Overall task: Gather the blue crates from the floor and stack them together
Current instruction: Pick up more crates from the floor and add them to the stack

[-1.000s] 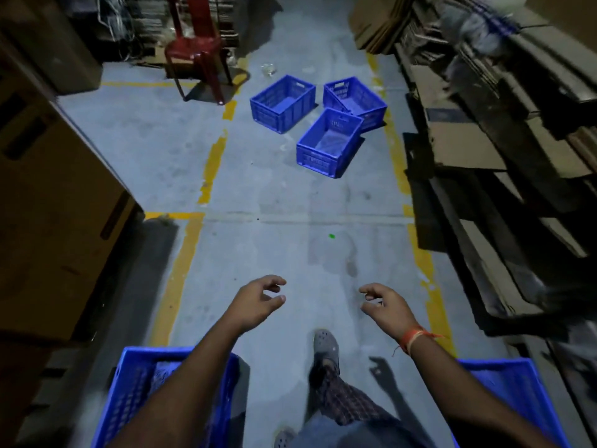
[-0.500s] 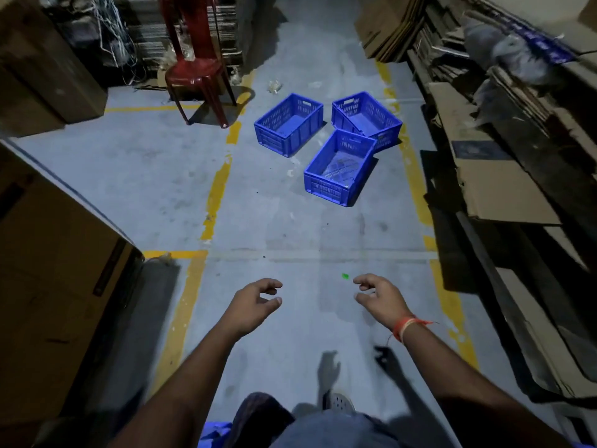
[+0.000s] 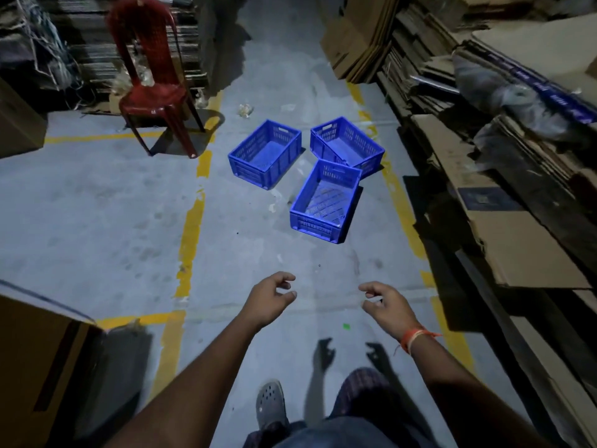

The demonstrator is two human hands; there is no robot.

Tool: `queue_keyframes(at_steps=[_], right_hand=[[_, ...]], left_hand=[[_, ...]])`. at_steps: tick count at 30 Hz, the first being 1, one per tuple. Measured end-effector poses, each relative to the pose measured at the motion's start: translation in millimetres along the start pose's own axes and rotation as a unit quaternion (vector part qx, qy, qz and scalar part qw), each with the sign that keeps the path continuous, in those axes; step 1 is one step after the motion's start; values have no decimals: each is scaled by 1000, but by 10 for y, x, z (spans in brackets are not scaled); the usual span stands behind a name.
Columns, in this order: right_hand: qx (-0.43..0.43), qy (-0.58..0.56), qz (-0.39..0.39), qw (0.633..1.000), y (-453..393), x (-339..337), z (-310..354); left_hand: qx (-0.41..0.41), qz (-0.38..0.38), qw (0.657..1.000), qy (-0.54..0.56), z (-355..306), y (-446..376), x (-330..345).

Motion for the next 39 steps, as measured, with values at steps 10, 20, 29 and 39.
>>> queue_keyframes(at_steps=[10,20,29,39], right_hand=[[-11,18,13,1000,-1872,-777,-42],[-100,127,100,982,-4121,-1923,-3],[-132,188,196,953,-5974,-1865,77],[-154,244,234,928,-8174,-1365,-335]], left_hand=[[-68,-23,991,110,-430,-1694,330],[-111,-153,952,240,-1165,-3287,970],[-156,-260,914,268,-1041,-4615,1055],[-201,-322,882,278,-484,-6175,1343]])
Point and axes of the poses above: each hand's wrist, its own y-axis away from the middle knuckle, its own x-axis out of the palm, z = x × y, the point moved 8 cm from there along -y, towards the middle knuckle, and after that the axes turned 6 degrees about y, right-handed, at the moved point
